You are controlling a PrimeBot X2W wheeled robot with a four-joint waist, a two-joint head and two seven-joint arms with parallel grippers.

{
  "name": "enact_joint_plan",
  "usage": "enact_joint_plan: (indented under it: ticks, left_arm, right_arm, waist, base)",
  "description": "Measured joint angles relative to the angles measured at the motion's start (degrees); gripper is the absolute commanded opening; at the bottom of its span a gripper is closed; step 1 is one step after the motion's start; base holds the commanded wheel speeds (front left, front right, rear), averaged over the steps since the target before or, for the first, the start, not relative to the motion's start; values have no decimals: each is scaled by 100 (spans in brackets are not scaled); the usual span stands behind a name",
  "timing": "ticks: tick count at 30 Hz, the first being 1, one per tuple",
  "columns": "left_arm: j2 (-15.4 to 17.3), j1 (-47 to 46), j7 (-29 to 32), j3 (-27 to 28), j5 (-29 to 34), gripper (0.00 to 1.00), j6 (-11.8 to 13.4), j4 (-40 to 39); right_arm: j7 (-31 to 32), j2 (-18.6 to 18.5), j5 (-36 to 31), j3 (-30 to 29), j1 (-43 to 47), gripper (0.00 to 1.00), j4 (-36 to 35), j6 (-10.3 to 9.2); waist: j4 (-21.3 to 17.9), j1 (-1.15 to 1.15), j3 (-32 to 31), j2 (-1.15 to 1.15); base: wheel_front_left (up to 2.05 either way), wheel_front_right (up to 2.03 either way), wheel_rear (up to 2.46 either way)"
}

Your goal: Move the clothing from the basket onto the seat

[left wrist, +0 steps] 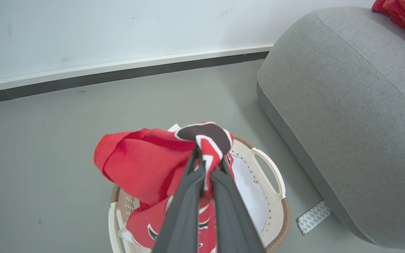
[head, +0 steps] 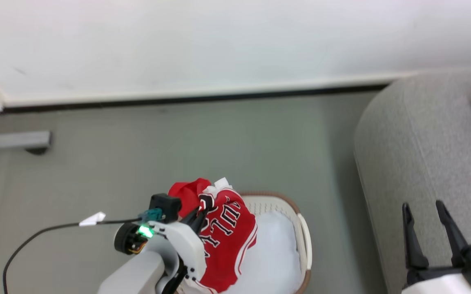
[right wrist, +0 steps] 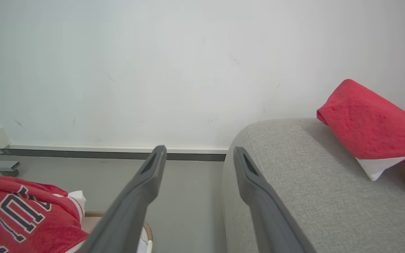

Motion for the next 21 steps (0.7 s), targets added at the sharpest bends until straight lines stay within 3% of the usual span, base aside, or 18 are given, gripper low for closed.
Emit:
enact_joint_plan:
  ticks: [11,21]
  left_arm:
    - [472,678,-1,443,113,0,560,-1368]
    - [935,950,65,638,113,0,1096,-2636]
  right_arm:
    - [0,1,-111,-43,612,100,162,0]
    - [0,2,-108,-82,816,100,162,0]
  waist:
    - [252,0,-1093,0]
    - [379,1,-1532,0]
  base:
    - [0,0,0]
    - [0,0,0]
